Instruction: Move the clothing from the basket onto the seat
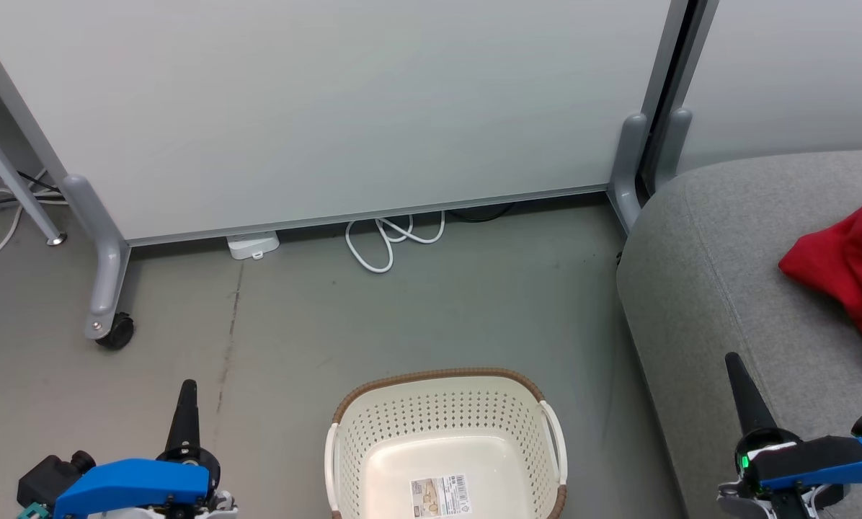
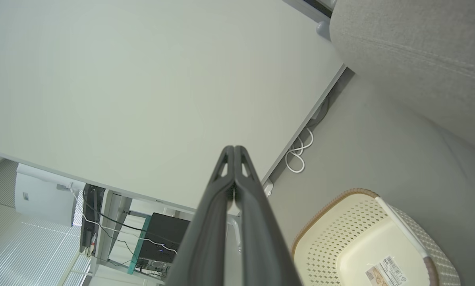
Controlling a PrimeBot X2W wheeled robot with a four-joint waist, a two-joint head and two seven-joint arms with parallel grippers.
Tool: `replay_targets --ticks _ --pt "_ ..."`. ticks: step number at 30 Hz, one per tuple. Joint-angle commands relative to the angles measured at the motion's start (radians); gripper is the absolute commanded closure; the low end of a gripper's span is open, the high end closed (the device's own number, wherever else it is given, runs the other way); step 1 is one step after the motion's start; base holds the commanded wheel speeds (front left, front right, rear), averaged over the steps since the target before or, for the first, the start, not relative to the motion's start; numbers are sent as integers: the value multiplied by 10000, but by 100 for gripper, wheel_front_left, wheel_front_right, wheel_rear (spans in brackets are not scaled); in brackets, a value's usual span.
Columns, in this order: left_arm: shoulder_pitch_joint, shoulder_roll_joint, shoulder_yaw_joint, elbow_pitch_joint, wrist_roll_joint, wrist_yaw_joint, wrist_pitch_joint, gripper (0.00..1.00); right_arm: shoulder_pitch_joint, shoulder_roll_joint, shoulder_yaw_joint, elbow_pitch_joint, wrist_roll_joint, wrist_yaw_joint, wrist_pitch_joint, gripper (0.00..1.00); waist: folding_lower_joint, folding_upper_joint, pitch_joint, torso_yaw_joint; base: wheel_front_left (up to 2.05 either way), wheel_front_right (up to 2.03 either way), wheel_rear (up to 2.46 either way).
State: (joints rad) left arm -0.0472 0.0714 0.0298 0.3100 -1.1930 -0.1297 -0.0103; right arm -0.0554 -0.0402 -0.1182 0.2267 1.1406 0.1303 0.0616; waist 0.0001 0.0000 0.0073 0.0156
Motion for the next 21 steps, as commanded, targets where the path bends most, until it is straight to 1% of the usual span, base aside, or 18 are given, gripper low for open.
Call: replay_targets --ticks 1,21 --pt "-253 22 100 -147 -147 -9 34 100 -209 -87 7 -56 191 5 47 100 -1 0 0 -1 0 0 0" --pt "-428 -67 413 -361 -1769 -12 527 100 -356 -107 23 34 2004 6 239 100 -1 0 -14 -54 0 0 0"
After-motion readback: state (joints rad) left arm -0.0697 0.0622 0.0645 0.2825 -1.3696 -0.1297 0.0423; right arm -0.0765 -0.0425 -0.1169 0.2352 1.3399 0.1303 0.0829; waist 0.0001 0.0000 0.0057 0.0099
